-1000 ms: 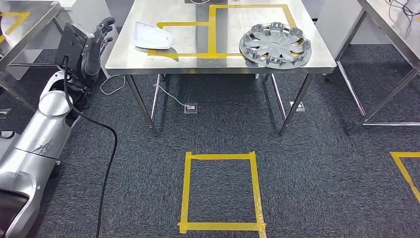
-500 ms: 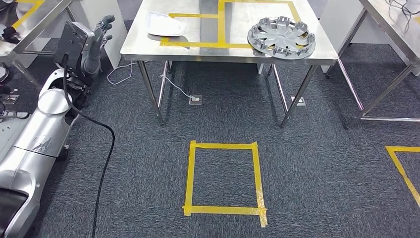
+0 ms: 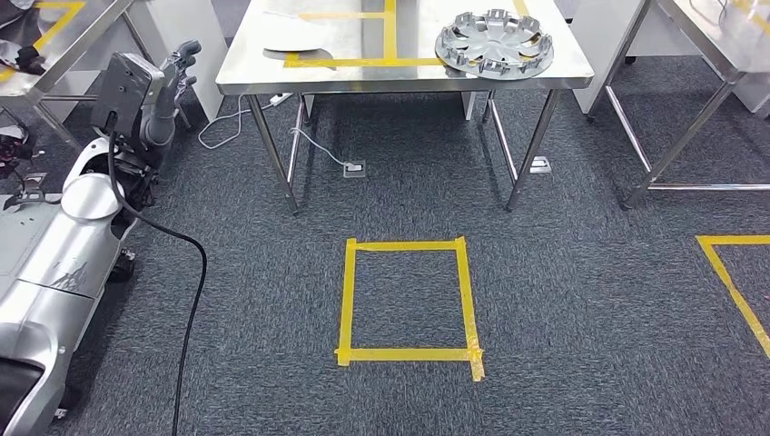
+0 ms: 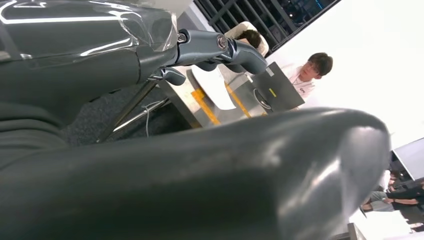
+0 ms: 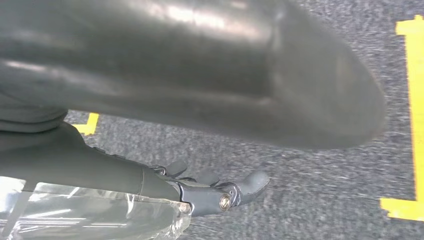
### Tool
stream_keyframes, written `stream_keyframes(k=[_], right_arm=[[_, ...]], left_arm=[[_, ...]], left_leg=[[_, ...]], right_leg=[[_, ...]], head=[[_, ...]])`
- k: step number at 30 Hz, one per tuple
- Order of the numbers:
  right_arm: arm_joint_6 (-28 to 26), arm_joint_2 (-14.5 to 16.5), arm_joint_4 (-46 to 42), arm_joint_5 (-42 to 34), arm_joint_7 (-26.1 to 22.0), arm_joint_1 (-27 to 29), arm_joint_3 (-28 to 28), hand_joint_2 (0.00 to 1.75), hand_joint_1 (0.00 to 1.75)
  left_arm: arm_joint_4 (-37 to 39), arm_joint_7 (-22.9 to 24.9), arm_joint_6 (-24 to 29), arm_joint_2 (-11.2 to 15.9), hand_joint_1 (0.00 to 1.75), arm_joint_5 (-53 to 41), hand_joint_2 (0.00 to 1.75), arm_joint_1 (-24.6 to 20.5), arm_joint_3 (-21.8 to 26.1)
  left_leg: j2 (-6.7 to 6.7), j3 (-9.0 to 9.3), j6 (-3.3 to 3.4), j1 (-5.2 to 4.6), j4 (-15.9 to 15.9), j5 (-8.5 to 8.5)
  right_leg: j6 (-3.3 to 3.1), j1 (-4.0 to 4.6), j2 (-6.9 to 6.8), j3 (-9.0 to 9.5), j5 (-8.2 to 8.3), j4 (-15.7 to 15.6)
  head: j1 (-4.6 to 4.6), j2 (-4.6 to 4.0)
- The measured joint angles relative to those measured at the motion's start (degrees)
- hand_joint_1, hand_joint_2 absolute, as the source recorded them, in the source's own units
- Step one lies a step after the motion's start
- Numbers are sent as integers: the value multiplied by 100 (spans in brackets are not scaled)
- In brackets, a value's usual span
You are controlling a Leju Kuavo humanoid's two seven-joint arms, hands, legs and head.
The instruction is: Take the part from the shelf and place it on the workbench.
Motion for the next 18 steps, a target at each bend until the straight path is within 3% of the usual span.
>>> stream_keyframes(k=[1,2,3,4,5,7,8,9,11,12,13,14,16,17,18], right_arm=[[-1,1,1,0,0,0,0,0,0],[-2,1,3,0,0,0,0,0,0],[-2,2,5,0,0,0,0,0,0],[-4,2,7,0,0,-1,0,0,0],[-5,4,9,0,0,-2,0,0,0],[-10,28,26,0,1,-6,0,0,0],[-12,38,34,1,2,-10,0,0,0],[-14,46,42,1,3,-11,0,0,0],[-16,41,48,1,7,-8,0,0,0],[-15,40,51,0,9,-5,0,0,0],[-15,39,54,0,10,-4,1,0,0],[-14,36,55,0,13,-7,1,0,0],[-14,23,56,1,17,-15,2,0,0],[-14,14,56,0,20,-20,2,0,0],[-14,5,56,1,22,-25,2,0,0]], left_arm=[[2,0,0,4,0,0,0,5,3],[5,0,0,6,0,0,0,10,4],[9,0,0,10,0,0,0,14,6],[11,0,0,13,0,0,0,12,9],[11,0,0,17,0,0,0,0,14],[-5,-2,1,26,0,1,0,-30,42],[-14,-3,1,33,0,2,0,-45,57],[-22,-4,1,43,0,4,0,-60,70],[-23,-5,1,58,0,13,0,-83,75],[-22,-5,-1,58,0,19,0,-94,73],[-22,-9,-1,55,0,28,0,-99,70],[-20,-13,-1,49,0,39,0,-103,67],[-6,-24,-1,43,0,55,0,-108,61],[7,-30,-1,42,0,61,0,-103,54],[21,-41,3,41,0,69,0,-96,48]], left_leg=[[0,-62,-20,2,411,-204],[0,-64,-26,2,716,-257],[-2,21,-18,1,847,-187],[-4,209,8,-4,765,-49],[-7,499,53,-15,487,59],[-3,1168,161,-51,-356,-59],[-3,1379,209,-77,-675,-160],[-1,1479,247,-103,-867,-235],[5,1430,318,-123,-976,-105],[14,1396,357,-113,-1028,-11],[22,1334,391,-97,-1076,99],[28,1258,412,-79,-1107,210],[23,1015,421,-74,-1109,409],[21,886,404,-70,-1104,504],[19,757,384,-63,-1099,592]], right_leg=[[-2,7,-3,-93,78,5],[-2,14,-5,-189,155,9],[0,23,-7,-285,231,11],[4,36,-6,-375,306,12],[8,45,-5,-450,376,14],[44,63,3,-547,501,10],[75,55,4,-563,562,-4],[115,46,5,-573,624,-24],[176,29,5,-590,715,-73],[176,30,7,-626,646,-29],[153,30,9,-691,468,109],[118,21,8,-784,190,377],[112,-3,8,-958,-321,1114],[166,-21,7,-991,-406,1445],[248,-41,6,-959,-354,1648]], head=[[-2,0],[-2,0],[-3,0],[-4,0],[-5,0],[1,0],[1,0],[-5,0],[-18,0],[-17,0],[-6,0],[3,0],[20,0],[23,0],[24,0]])
